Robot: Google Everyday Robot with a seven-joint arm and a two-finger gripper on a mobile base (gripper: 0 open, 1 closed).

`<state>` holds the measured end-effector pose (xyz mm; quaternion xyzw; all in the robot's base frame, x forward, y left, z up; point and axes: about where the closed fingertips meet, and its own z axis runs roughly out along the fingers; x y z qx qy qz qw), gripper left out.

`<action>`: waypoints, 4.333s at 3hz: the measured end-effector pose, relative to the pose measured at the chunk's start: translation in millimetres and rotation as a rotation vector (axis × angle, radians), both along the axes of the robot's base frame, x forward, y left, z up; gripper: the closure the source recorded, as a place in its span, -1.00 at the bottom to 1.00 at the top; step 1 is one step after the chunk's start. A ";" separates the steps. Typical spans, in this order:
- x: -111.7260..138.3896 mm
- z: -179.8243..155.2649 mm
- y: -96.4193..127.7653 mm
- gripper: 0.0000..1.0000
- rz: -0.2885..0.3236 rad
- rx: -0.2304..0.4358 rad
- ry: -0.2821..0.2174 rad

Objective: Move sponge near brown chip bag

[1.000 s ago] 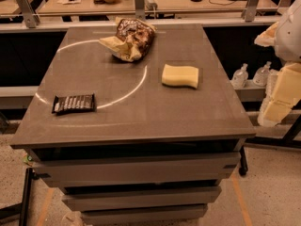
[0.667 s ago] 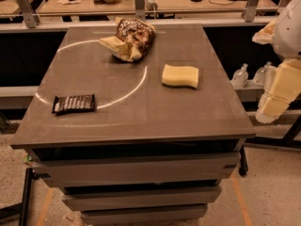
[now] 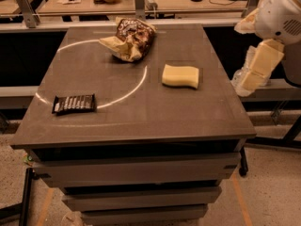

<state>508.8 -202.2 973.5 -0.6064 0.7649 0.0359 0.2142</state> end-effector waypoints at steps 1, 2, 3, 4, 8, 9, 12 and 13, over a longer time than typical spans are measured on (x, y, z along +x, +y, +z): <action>38.3 -16.6 13.0 -1.00 -0.037 0.059 0.018; 75.2 -26.7 20.4 -1.00 -0.133 0.183 -0.032; 79.0 -33.3 23.9 -1.00 -0.130 0.172 -0.027; 97.1 -56.3 32.2 -1.00 -0.090 0.190 0.004; 125.4 -133.3 63.1 -0.65 0.074 0.246 0.094; 126.5 -140.4 71.7 -0.16 0.056 0.244 0.110; 160.5 -105.5 87.3 1.00 -0.069 0.361 -0.018; 192.1 -92.7 99.0 1.00 -0.112 0.382 -0.088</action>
Offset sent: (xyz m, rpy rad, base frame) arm 0.1095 0.0119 -0.0378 0.3421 -0.0762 -0.2693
